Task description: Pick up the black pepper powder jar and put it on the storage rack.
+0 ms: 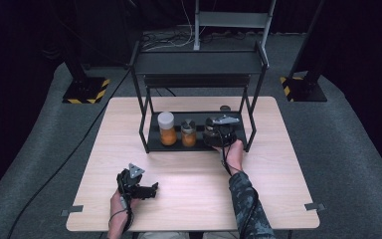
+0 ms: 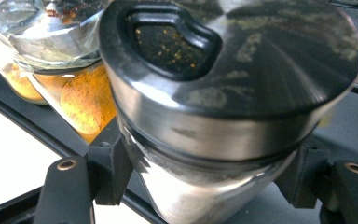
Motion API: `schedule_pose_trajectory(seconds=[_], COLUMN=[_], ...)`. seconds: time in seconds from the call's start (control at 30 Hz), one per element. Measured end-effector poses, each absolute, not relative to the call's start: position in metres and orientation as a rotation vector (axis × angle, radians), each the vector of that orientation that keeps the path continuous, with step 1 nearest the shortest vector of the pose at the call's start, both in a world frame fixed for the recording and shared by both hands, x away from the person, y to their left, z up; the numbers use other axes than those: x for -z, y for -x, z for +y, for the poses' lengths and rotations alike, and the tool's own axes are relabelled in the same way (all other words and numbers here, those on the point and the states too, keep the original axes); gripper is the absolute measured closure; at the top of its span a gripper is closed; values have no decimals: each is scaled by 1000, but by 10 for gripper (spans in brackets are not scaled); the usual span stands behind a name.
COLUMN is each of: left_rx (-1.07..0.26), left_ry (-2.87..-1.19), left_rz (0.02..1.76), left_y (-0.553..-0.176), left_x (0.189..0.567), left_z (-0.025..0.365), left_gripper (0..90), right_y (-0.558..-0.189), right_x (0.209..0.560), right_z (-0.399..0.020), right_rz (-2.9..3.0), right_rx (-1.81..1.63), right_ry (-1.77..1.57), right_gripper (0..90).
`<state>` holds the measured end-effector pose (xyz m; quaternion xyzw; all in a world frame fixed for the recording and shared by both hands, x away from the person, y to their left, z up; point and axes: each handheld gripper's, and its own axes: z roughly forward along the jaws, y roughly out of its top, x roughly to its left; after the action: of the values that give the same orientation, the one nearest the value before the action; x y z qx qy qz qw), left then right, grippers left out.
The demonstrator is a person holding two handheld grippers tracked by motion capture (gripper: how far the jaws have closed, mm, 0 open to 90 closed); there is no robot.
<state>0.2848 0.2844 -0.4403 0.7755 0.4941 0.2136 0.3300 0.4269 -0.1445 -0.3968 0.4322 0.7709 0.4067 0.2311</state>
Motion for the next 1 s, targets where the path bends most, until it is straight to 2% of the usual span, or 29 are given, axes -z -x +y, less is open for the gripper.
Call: schedule_pose_trajectory(seconds=[1.0], left_rx=[-554], left_ry=[-2027], left_rz=[1294], left_y=[-285], left_x=[440], left_z=[285], left_gripper=[6], right_y=[-438], right_x=[406], right_z=[-135], right_rz=[2137], right_rx=[-1096], right_ry=[-1204], right_gripper=[304])
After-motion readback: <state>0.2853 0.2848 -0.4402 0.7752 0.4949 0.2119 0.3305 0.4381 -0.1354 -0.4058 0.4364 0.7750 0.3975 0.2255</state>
